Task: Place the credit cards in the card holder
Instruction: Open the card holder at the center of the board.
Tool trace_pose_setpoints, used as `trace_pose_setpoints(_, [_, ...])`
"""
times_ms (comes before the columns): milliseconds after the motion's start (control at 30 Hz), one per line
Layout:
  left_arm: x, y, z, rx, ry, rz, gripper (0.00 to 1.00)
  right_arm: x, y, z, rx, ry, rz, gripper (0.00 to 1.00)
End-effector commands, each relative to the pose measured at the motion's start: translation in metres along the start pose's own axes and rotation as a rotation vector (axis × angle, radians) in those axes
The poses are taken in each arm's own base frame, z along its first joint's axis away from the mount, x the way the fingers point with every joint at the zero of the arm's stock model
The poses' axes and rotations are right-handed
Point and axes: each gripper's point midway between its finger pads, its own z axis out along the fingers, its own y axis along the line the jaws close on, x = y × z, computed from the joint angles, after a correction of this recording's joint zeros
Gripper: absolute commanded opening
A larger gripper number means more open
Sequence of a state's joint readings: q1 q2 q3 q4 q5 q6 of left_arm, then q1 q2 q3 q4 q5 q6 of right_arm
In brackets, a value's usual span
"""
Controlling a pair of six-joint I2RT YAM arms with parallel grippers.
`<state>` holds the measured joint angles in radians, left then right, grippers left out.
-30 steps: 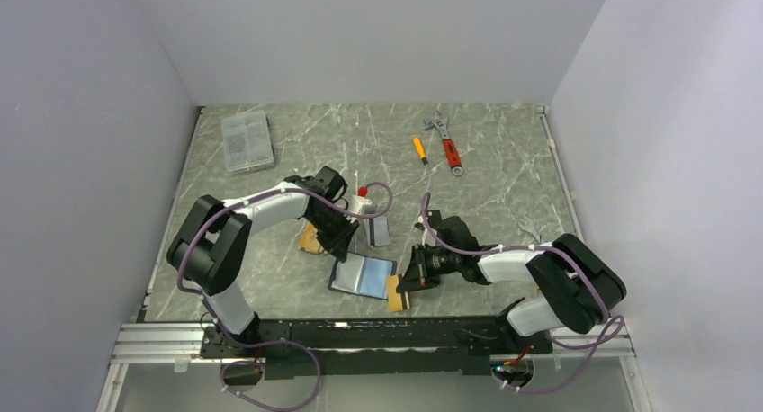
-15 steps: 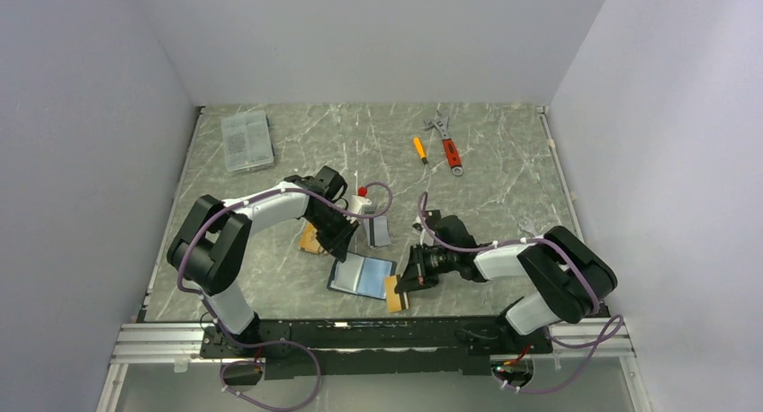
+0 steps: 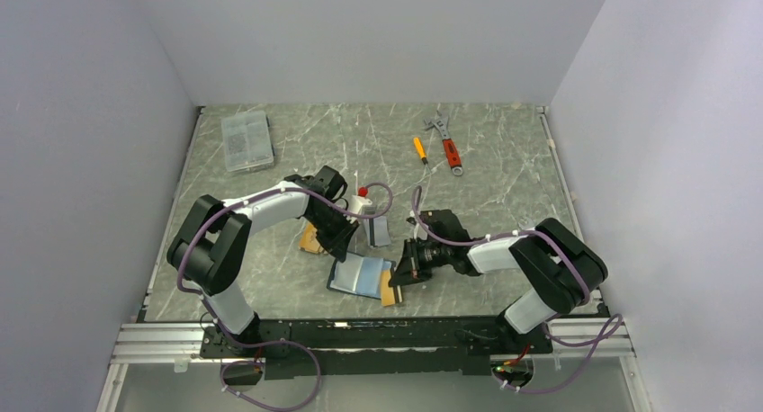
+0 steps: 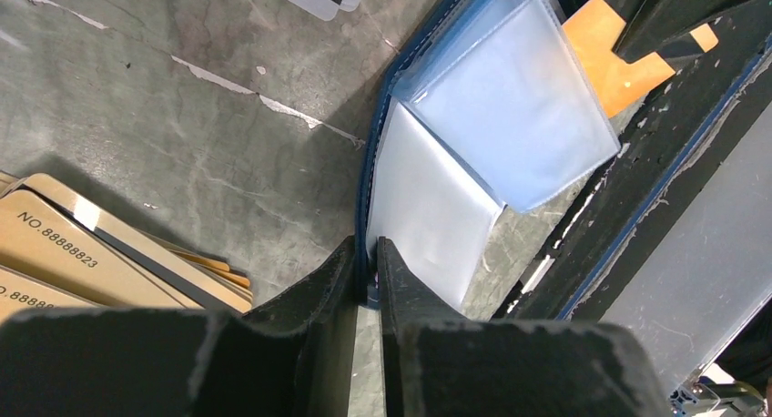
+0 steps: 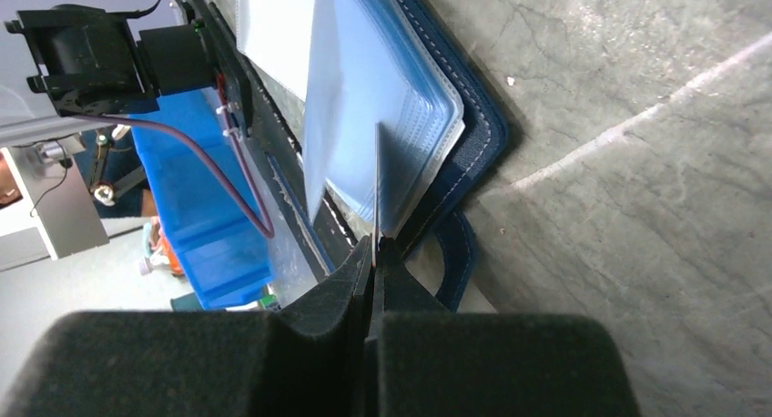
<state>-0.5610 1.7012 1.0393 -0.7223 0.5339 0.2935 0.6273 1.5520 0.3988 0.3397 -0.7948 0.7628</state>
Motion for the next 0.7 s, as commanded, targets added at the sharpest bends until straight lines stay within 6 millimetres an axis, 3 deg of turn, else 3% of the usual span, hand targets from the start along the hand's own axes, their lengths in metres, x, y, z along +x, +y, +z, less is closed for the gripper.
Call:
trace_pose_setpoints(0, [-0.013, -0.007, -0.007, 0.02, -0.025, 0.037, 0.19, -0.015, 0.018, 0.002, -0.034, -0.034, -0.071, 0.0])
trace_pose_setpoints(267, [-0.023, -0.02, -0.014, 0.107, -0.053, 0.013, 0.25, -0.027, 0.049, 0.01, -0.068, -0.015, -0.15, 0.0])
trace_pose_setpoints(667, [-0.011, -0.028, -0.028, 0.323, -0.138, 0.002, 0.41, -0.038, 0.046, 0.031, -0.082, 0.014, -0.128, 0.0])
